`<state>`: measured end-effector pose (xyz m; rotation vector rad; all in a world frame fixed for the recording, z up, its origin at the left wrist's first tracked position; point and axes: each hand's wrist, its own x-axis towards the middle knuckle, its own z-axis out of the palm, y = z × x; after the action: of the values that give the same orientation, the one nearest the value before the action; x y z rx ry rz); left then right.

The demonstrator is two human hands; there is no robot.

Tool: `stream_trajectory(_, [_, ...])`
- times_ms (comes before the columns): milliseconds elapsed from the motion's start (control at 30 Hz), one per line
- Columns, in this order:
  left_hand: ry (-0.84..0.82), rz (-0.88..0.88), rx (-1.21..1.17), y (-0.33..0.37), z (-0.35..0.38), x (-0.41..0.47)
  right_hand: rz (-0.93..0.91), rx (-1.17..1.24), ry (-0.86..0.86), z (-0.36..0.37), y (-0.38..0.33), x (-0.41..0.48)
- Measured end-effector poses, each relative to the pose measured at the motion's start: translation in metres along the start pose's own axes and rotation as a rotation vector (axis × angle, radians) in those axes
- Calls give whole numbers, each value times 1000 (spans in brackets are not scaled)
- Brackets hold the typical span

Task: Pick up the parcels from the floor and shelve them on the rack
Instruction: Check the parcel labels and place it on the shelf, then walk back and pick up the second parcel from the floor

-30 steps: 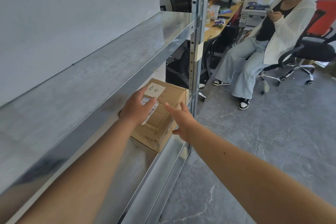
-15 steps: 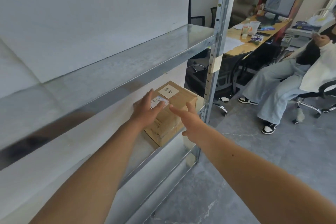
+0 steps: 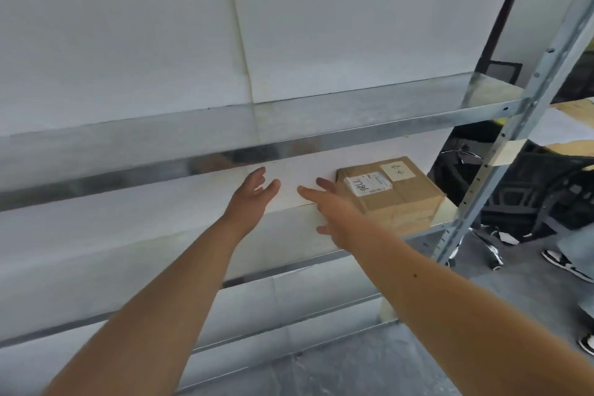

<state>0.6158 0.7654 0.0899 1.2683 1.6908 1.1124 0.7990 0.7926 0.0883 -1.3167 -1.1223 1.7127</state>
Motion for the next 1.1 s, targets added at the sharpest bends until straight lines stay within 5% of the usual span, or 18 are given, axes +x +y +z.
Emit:
stream_trajectory(500, [568, -187, -74, -123, -301, -191, 13, -425, -717, 332, 34, -61])
stream_trajectory(1100, [1119, -265, -84, -181, -530, -438, -32, -453, -1175, 637, 100, -208])
